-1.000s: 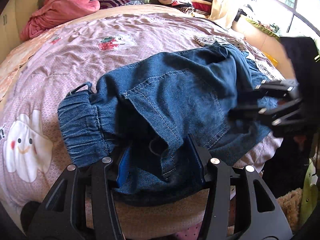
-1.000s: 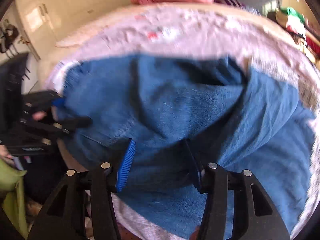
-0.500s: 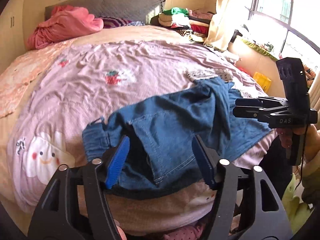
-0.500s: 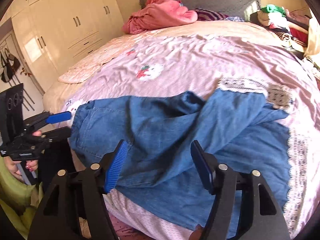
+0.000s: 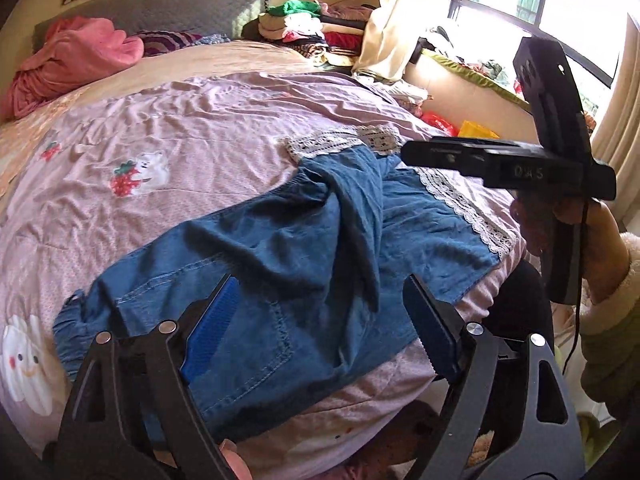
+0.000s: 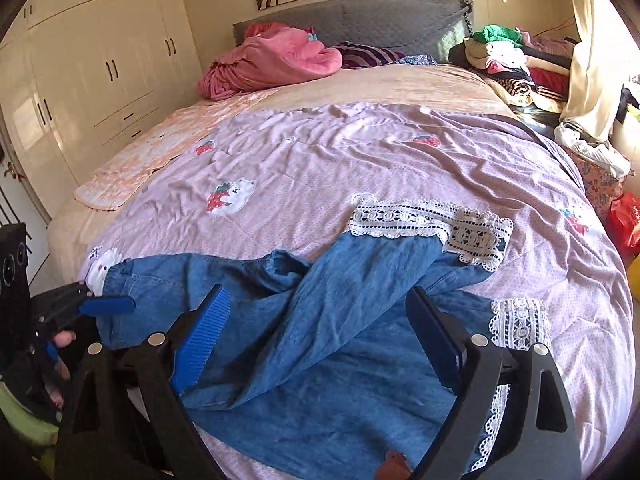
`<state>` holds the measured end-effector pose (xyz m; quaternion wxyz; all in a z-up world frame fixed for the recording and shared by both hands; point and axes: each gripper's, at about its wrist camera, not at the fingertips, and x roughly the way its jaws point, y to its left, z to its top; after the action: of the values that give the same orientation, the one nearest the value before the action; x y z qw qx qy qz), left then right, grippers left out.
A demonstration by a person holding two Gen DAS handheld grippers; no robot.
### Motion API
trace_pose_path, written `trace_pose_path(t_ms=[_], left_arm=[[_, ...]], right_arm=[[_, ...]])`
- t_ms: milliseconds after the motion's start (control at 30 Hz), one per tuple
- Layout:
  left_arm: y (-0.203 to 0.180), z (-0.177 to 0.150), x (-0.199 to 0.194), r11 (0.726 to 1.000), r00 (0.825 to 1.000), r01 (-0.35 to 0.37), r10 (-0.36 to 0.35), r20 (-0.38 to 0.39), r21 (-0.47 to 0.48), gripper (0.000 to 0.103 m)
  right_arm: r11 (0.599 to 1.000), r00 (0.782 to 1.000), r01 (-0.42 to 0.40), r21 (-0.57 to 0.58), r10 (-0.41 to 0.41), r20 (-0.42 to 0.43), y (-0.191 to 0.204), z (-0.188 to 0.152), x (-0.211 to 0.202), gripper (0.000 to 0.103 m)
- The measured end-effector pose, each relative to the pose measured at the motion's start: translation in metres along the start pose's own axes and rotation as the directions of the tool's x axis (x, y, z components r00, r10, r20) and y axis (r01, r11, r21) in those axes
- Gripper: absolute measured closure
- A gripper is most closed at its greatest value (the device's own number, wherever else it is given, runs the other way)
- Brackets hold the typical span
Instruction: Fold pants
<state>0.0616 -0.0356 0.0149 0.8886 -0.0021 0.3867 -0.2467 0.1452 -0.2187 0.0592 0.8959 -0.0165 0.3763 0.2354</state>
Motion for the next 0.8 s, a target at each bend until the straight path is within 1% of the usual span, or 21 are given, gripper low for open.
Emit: trace_pose_path(t_ms=[133, 233, 267, 300, 367, 400, 467, 533, 600, 700, 767, 800], left_arm=[[-0.015, 0.000, 0.022, 0.998, 0.997, 0.063, -0.062, -0.043, 0.006, 0.026], [-0.020, 0.001, 0.038, 0.996, 0.993, 0.092, -0.092, -0.068, -0.010, 0.027], [-0.022, 0.001, 0.043, 0.995, 0.992, 0.101, -0.102, -0.072, -0.016, 0.029], [-0.022, 0.002, 0.048, 0.994, 0.991, 0.103, -0.104, -0.080, -0.024, 0.033], [-0.023, 0.003, 0.056, 0.993, 0.989, 0.116, -0.119, -0.093, -0.033, 0.037], [-0.023, 0.004, 0.061, 0.992, 0.987, 0.122, -0.125, -0.098, -0.037, 0.041], [-0.023, 0.004, 0.069, 0.990, 0.984, 0.130, -0.135, -0.114, -0.047, 0.049], [-0.021, 0.004, 0.077, 0.988, 0.981, 0.142, -0.149, -0.127, -0.063, 0.055], [-0.019, 0.004, 0.083, 0.986, 0.977, 0.150, -0.160, -0.140, -0.076, 0.063], [-0.016, 0.003, 0.092, 0.984, 0.974, 0.153, -0.165, -0.155, -0.090, 0.064], [-0.015, 0.003, 0.096, 0.984, 0.973, 0.155, -0.168, -0.158, -0.090, 0.064], [-0.013, 0.003, 0.097, 0.984, 0.973, 0.155, -0.168, -0.159, -0.092, 0.066]], right_arm=[[1.000, 0.999, 0.021, -0.001, -0.021, -0.029, -0.008, 0.017, 0.020, 0.014], [0.999, 0.998, 0.037, -0.008, -0.038, -0.059, -0.011, 0.033, 0.043, 0.014], [0.999, 0.996, 0.049, -0.015, -0.050, -0.074, -0.013, 0.038, 0.053, 0.014], [0.998, 0.994, 0.054, -0.025, -0.056, -0.093, -0.013, 0.042, 0.065, 0.014], [0.996, 0.988, 0.076, -0.048, -0.081, -0.131, -0.014, 0.049, 0.089, 0.014], [0.994, 0.984, 0.084, -0.069, -0.094, -0.152, -0.013, 0.052, 0.103, 0.014], [0.987, 0.972, 0.128, -0.092, -0.144, -0.187, -0.013, 0.056, 0.126, 0.014], [0.985, 0.965, 0.130, -0.116, -0.152, -0.212, -0.012, 0.059, 0.146, 0.014], [0.978, 0.952, 0.166, -0.124, -0.192, -0.238, -0.014, 0.061, 0.164, 0.014], [0.974, 0.932, 0.200, -0.105, -0.222, -0.287, -0.021, 0.065, 0.189, 0.016], [0.975, 0.923, 0.198, -0.105, -0.221, -0.316, -0.023, 0.065, 0.202, 0.025], [0.975, 0.916, 0.196, -0.102, -0.219, -0.335, -0.026, 0.063, 0.208, 0.036]])
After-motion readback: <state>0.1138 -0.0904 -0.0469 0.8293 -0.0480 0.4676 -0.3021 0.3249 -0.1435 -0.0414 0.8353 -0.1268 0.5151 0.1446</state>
